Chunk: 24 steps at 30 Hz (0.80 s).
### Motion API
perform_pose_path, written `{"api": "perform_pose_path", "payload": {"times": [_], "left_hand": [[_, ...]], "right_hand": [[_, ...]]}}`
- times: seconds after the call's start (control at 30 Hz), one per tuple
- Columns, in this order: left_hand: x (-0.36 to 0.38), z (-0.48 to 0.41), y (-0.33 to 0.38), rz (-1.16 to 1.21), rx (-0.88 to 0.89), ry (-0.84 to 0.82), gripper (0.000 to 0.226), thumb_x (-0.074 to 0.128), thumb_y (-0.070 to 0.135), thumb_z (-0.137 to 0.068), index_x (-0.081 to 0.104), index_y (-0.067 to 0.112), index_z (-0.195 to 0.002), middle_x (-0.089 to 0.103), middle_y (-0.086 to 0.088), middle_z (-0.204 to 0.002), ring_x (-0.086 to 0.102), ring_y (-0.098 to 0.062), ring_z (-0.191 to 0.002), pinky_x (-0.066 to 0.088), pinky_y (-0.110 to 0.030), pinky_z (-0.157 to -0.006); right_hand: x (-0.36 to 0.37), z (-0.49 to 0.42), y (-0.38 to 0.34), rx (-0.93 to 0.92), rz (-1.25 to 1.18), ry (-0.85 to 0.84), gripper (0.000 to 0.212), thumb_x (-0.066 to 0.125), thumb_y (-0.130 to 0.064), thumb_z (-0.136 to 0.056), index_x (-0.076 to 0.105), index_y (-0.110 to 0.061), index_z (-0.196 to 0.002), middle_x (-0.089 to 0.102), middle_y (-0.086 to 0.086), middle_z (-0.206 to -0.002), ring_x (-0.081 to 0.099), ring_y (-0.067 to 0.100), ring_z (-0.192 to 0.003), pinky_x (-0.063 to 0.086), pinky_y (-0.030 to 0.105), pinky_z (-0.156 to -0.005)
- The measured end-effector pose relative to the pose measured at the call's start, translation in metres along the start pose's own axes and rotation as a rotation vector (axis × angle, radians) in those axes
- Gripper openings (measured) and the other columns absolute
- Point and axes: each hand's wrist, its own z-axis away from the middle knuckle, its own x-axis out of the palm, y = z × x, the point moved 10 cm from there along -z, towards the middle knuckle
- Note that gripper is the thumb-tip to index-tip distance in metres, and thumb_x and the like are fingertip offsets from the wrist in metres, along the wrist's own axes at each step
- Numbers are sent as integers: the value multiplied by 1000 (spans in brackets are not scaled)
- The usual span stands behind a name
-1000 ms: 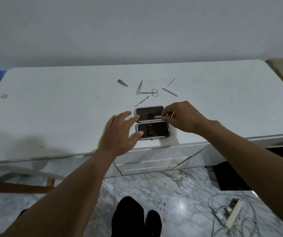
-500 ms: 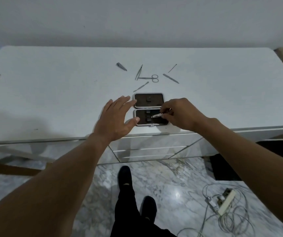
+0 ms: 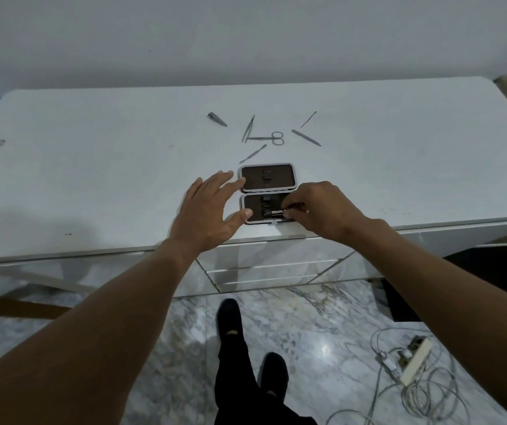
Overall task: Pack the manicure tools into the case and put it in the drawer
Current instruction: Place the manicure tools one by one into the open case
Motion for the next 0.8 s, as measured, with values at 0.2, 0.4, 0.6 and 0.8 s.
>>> {"api": "perform_pose_path", "payload": {"times": [0.2,0.4,0.6,0.8], "left_hand": [[-1,-1,0,4,-3,13,63,45,60,-89,39,31,-144,37,2,-153,25,-15,-144,13,-41,-118],[0,0,-1,5,-8,25,62,47,59,-89,40,31,-144,38,3,-153,25,-13,-144,12,-40,-118],[0,-1,-1,1,-9,20,62,48,59,-89,40,32,-143,38,3,-153,26,-14,-144,12,-39,-118],[-2,0,0,13,-14,13,62,47,60,-88,40,32,-143,38,3,-153,26,-14,-144,12,-39,-118]], "right_hand": [[4,-5,-4,20,-24,-4,14,64,-21,-87,75,-17,-95,74,3,-96,64,24,-85,48,32,-74],[8,-9,-7,26,-43,4,13,65,-21,-87,75,-17,-95,74,4,-95,64,25,-84,48,33,-74],[8,-9,-8,16,-71,3,15,65,-14,-86,76,-15,-97,74,7,-97,65,27,-85,52,38,-79],[9,-10,-7,2,-82,-9,18,64,-10,-87,75,-14,-100,73,7,-97,65,26,-84,51,34,-77]]}}
